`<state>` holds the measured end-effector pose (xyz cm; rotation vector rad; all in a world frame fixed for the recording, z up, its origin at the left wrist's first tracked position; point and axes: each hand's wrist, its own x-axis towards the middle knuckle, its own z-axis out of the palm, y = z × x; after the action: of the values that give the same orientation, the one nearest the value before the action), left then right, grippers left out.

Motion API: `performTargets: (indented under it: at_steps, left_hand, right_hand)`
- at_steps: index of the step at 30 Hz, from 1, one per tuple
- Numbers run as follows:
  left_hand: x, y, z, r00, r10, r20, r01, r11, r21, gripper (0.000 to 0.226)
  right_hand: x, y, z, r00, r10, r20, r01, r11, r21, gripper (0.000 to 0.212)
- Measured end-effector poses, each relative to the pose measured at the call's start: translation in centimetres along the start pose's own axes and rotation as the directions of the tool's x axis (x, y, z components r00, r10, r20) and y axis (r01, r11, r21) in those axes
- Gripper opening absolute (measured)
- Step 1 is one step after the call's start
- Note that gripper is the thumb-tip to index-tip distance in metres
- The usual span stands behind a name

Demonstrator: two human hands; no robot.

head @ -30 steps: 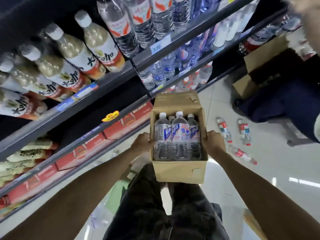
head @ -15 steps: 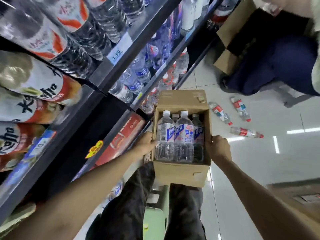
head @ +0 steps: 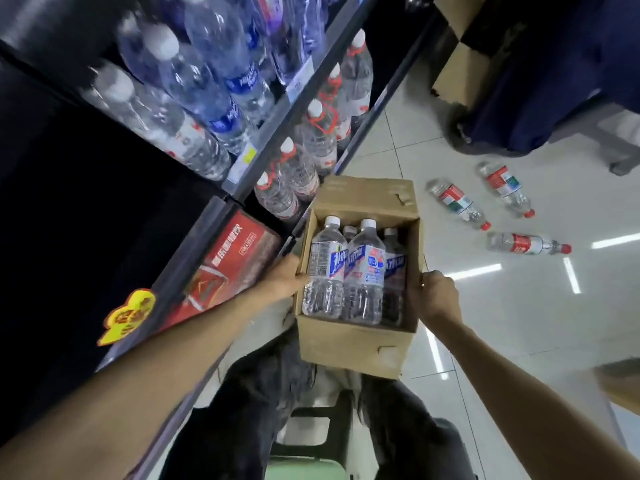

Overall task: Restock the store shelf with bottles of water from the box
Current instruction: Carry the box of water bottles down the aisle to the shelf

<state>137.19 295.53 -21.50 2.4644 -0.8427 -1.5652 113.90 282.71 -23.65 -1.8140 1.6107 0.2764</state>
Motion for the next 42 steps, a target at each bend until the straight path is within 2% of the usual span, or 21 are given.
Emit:
performTargets:
  at_steps: [3, 9, 14, 18, 24, 27, 31, 37, 42]
  left_hand:
    - [2.8, -1.6, 1.7, 0.999, 0.036, 0.008, -0.036, 0.999, 0.008, 0.03]
    - [7.0, -5.0, 4.6, 0.996, 0.085, -0.041, -0.084, 0.996, 0.026, 0.018]
    - [9.0, -7.4, 5.7, 0.99, 0.115, -0.076, -0.11, 0.992, 0.069, 0.026]
    - [10.4, -9.0, 6.6, 0.984, 0.147, -0.101, -0.141, 0.988, 0.068, 0.018]
    - [12.3, -10.7, 7.2, 0.971, 0.201, -0.126, -0.188, 0.976, 0.107, 0.033]
    - [12.6, -11.1, 7.4, 0.965, 0.225, -0.138, -0.206, 0.969, 0.14, 0.033]
    - [12.5, -11.3, 7.5, 0.971, 0.222, -0.092, -0.211, 0.97, 0.121, 0.019]
    - [11.7, -11.8, 7.3, 0.96, 0.277, -0.036, -0.27, 0.952, 0.145, 0.028]
    - [11.7, -12.0, 7.0, 0.946, 0.322, -0.03, -0.302, 0.913, 0.275, 0.027]
  right_hand:
    - [1.6, 1.3, 3.1, 1.0, -0.013, -0.007, 0.013, 1.0, -0.006, 0.041]
    - [4.1, 3.2, 8.3, 1.0, -0.025, 0.012, 0.025, 0.999, 0.035, 0.031]
    - [5.5, 4.2, 11.4, 0.998, -0.049, -0.031, 0.049, 0.999, 0.013, 0.03]
    - [6.7, 4.8, 13.3, 0.996, -0.088, -0.024, 0.088, 0.996, 0.022, 0.026]
    - [7.2, 5.4, 14.2, 0.987, -0.157, -0.042, 0.159, 0.986, 0.041, 0.041]
    - [6.9, 5.8, 14.3, 0.984, -0.172, -0.035, 0.174, 0.983, 0.056, 0.038]
    - [6.4, 5.8, 14.4, 0.983, -0.183, -0.028, 0.184, 0.982, 0.033, 0.032]
    - [5.7, 5.6, 14.6, 0.985, -0.171, -0.014, 0.171, 0.985, -0.001, 0.028]
    - [5.8, 5.4, 15.1, 0.981, -0.169, -0.091, 0.165, 0.985, -0.049, 0.026]
